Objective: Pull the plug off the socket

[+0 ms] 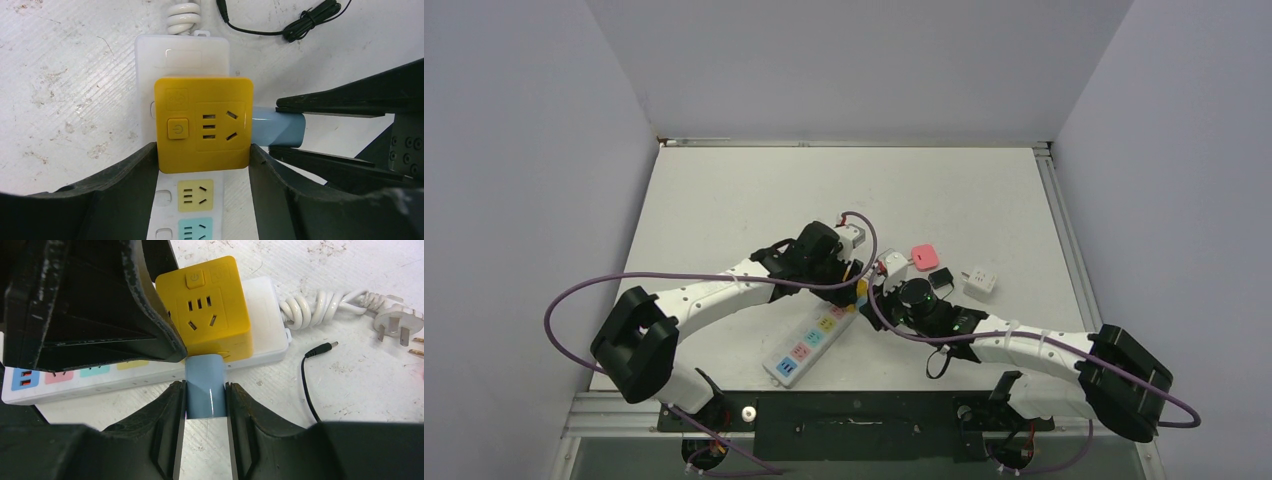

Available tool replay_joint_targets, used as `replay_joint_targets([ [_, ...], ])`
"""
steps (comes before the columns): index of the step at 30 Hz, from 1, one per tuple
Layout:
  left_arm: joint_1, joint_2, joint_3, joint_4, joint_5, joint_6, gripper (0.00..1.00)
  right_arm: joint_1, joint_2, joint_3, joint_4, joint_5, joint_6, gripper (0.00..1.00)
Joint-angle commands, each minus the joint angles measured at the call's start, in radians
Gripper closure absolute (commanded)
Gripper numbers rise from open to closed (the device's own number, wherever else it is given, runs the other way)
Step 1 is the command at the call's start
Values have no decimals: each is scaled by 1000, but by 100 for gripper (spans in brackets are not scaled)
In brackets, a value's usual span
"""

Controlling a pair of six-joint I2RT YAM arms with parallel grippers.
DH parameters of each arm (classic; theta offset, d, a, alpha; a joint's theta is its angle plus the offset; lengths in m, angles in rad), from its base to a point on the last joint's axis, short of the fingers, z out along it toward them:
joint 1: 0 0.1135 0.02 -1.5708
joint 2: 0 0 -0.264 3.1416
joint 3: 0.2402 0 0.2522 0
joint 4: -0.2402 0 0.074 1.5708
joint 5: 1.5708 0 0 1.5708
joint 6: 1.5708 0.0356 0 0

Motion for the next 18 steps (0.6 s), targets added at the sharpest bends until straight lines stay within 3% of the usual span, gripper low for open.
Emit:
replay_joint_targets([
  [1, 20, 29, -6, -115, -165, 51, 100, -17, -48, 35, 14, 31, -20, 95],
  [5, 19, 36, -5, -117, -167, 49, 100, 35, -45, 28, 12, 118, -27, 95],
  [11, 19, 40, -3, -118, -170, 48, 100, 218, 0, 78, -39, 356, -65, 95],
  [18, 19, 42, -2, -121, -173, 47, 100, 273, 50, 129, -86, 418, -85, 95],
])
